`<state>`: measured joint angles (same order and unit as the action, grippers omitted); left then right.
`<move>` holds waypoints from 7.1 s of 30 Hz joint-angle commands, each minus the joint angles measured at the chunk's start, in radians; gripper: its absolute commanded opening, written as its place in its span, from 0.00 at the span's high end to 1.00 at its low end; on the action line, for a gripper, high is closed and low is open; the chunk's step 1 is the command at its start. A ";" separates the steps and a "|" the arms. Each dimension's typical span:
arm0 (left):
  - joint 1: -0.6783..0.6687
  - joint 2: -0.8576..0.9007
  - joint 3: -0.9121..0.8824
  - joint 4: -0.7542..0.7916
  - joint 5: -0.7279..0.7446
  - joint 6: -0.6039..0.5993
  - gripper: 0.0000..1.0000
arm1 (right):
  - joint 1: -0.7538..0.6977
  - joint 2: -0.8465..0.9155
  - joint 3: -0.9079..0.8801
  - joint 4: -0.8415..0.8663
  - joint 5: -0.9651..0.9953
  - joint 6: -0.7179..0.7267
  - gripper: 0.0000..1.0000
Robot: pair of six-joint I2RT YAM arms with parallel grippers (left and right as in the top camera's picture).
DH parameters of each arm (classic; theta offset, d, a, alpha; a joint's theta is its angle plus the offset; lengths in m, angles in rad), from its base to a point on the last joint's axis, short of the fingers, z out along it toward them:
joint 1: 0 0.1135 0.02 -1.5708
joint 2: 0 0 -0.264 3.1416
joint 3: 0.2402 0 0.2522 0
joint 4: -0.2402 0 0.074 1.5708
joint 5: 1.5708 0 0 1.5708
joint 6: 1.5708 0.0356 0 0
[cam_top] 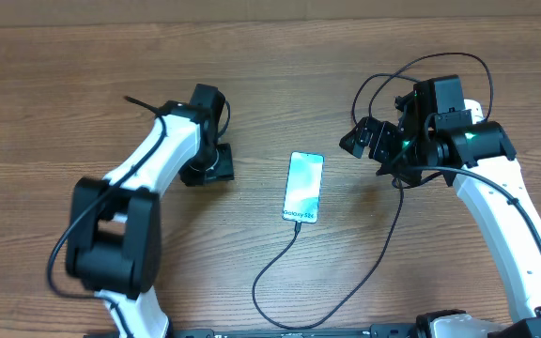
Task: Plug charger to phone and switch on socket
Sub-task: 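Open the left gripper and lift it away from the phone, then move the right gripper over the power strip's orange switch, then press the orange switch beside the white charger with the right gripper, then lift the right gripper up and away from the power strip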
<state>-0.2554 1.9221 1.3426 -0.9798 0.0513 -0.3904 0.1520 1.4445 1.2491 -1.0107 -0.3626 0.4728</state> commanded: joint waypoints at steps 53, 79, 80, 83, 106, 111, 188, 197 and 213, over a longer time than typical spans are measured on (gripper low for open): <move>-0.005 -0.491 0.003 -0.123 -0.279 0.029 0.00 | -0.256 0.014 0.137 -0.058 -0.091 -0.223 0.00; -0.005 -0.491 0.003 -0.123 -0.279 0.029 0.00 | -0.712 0.622 0.631 -0.214 -0.151 -0.449 0.00; -0.005 -0.491 0.003 -0.123 -0.279 0.029 0.00 | -0.718 0.636 0.631 -0.206 -0.150 -0.449 0.00; -0.005 -0.491 0.003 -0.123 -0.279 0.028 0.00 | -0.734 0.670 0.631 -0.185 -0.138 -0.449 0.00; -0.005 -0.491 0.003 -0.123 -0.279 0.029 0.00 | -0.710 0.768 0.575 -0.071 -0.152 -0.493 0.00; -0.005 -0.491 0.003 -0.123 -0.279 0.029 0.00 | -0.674 0.803 0.570 -0.068 -0.188 -0.497 0.00; -0.005 -0.491 0.003 -0.123 -0.279 0.028 0.00 | -0.626 0.713 0.704 -0.308 0.018 -0.334 0.00; -0.005 -0.491 0.003 -0.123 -0.279 0.028 0.00 | -0.626 0.608 0.730 -0.401 0.093 -0.231 0.00; -0.005 -0.491 0.003 -0.123 -0.279 0.028 0.00 | -0.623 0.214 0.730 -0.593 0.127 -0.131 0.00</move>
<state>-0.2554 1.4399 1.3422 -1.1034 -0.2142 -0.3660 -0.4706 1.7550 1.9503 -1.5761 -0.2466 0.3046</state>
